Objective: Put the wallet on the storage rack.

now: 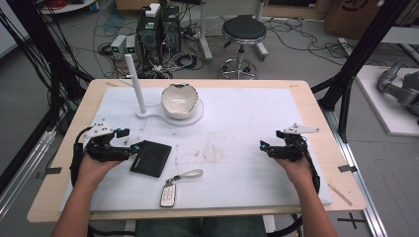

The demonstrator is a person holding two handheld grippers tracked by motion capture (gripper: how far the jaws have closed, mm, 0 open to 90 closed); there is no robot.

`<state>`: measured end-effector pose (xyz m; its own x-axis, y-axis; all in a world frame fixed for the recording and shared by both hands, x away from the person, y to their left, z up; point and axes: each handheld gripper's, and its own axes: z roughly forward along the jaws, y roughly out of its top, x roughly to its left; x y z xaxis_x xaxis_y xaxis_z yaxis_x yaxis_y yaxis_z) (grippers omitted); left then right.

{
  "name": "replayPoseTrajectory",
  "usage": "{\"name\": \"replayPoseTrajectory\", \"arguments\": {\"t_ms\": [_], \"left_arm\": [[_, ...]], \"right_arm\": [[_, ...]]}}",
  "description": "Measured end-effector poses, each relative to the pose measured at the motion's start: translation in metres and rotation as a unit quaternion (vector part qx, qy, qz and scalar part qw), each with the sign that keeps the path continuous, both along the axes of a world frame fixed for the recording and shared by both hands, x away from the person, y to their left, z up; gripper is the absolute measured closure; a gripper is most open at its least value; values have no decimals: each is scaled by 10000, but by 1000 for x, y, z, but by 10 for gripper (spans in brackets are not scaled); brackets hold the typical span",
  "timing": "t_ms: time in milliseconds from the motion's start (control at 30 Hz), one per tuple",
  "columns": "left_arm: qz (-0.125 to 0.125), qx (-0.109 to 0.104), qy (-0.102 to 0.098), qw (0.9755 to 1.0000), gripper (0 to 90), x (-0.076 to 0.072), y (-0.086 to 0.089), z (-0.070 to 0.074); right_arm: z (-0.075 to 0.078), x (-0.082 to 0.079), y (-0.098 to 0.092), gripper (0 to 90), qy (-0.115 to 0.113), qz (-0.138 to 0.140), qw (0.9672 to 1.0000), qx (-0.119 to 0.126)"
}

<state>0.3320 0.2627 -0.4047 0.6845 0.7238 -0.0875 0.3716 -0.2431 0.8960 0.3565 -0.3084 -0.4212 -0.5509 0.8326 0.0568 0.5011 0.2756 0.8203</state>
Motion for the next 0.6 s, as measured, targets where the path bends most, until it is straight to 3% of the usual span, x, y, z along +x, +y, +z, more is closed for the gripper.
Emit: {"name": "replayPoseTrajectory", "arguments": {"t_ms": [433,600], "left_arm": [[40,1,-25,10000,221,-5,3,2],[128,-2,-42,9999,221,-13,12,3]], "right_arm": [[0,1,1,169,-21,41,10000,36],[6,5,13,169,-79,221,9997,88]]}}
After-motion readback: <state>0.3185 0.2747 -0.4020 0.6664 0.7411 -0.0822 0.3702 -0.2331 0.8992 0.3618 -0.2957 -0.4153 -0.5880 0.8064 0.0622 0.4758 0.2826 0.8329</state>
